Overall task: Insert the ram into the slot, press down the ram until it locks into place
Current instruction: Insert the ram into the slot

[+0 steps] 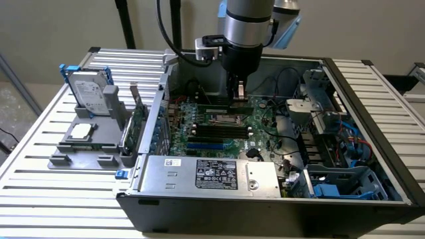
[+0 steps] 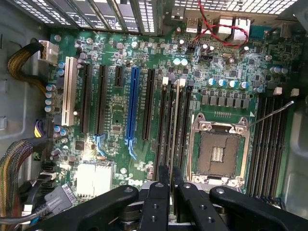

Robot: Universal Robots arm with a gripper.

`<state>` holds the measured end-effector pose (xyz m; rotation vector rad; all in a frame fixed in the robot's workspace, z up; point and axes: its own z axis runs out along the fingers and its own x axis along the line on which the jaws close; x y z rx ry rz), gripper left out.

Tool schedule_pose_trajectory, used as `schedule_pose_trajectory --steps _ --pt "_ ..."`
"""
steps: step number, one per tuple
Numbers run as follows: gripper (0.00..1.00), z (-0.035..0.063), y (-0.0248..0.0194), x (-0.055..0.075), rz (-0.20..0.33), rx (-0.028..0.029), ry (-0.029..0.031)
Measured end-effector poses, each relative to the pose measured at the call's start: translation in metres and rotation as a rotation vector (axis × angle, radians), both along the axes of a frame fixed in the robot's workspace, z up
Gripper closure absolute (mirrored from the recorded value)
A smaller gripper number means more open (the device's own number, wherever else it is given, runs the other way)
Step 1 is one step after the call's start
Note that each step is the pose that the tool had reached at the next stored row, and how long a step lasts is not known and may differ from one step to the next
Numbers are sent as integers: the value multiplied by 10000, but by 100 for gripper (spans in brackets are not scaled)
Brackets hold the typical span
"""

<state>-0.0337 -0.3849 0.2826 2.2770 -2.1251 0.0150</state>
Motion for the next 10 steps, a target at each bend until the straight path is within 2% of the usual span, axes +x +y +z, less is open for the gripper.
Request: schedule_pose_trajectory --steps 6,10 --pt "86 -78 -12 0 0 -53 -1" --pt "86 -125 -14 0 -4 -119 -1"
